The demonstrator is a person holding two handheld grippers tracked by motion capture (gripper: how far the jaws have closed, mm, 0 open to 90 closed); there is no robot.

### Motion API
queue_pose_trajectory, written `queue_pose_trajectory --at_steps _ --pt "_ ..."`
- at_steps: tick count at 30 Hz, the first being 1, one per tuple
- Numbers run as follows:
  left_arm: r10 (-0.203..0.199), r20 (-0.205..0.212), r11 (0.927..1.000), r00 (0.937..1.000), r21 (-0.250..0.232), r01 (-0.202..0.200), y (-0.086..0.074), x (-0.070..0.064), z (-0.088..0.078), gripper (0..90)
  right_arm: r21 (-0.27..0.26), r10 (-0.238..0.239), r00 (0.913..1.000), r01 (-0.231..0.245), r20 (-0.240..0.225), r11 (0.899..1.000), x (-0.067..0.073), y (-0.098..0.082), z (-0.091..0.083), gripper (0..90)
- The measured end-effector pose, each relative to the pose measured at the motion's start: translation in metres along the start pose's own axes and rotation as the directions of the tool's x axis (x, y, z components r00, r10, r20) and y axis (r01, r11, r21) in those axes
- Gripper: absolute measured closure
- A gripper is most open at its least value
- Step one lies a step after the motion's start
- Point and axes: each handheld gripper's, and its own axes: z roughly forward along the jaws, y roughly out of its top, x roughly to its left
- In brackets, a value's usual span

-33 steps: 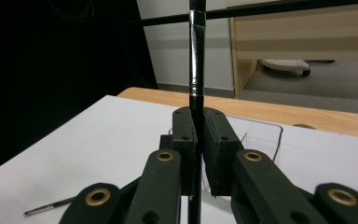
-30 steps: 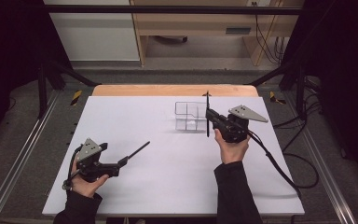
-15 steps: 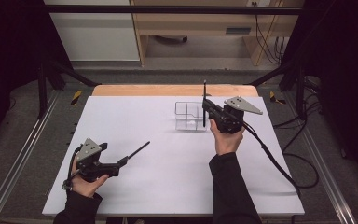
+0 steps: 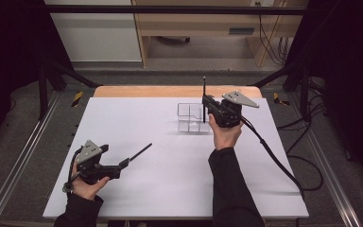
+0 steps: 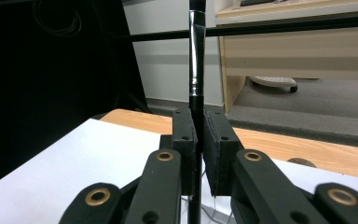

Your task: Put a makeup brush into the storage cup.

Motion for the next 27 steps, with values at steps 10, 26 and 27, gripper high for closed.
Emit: queue_pose_trajectory --at_steps 10,26,27 --pt "-0.001 0.001 1.0 1.0 0.001 0.001 0.0 0.0 0.0 4.5 -0.019 0.013 0.9998 -0.013 0.017 1.0 -0.007 0.003 0.011 84.4" --pt "-0.003 0.005 1.0 1.0 0.0 0.003 0.0 0.0 0.001 4.5 -0.031 0.024 0.9988 -0.022 0.043 0.999 -0.014 0.005 0.03 84.4" --pt "-0.004 0.004 1.0 1.0 0.001 0.004 0.0 0.0 0.001 4.5 -0.031 0.025 0.9987 -0.024 0.044 0.999 -0.014 0.006 0.031 84.4"
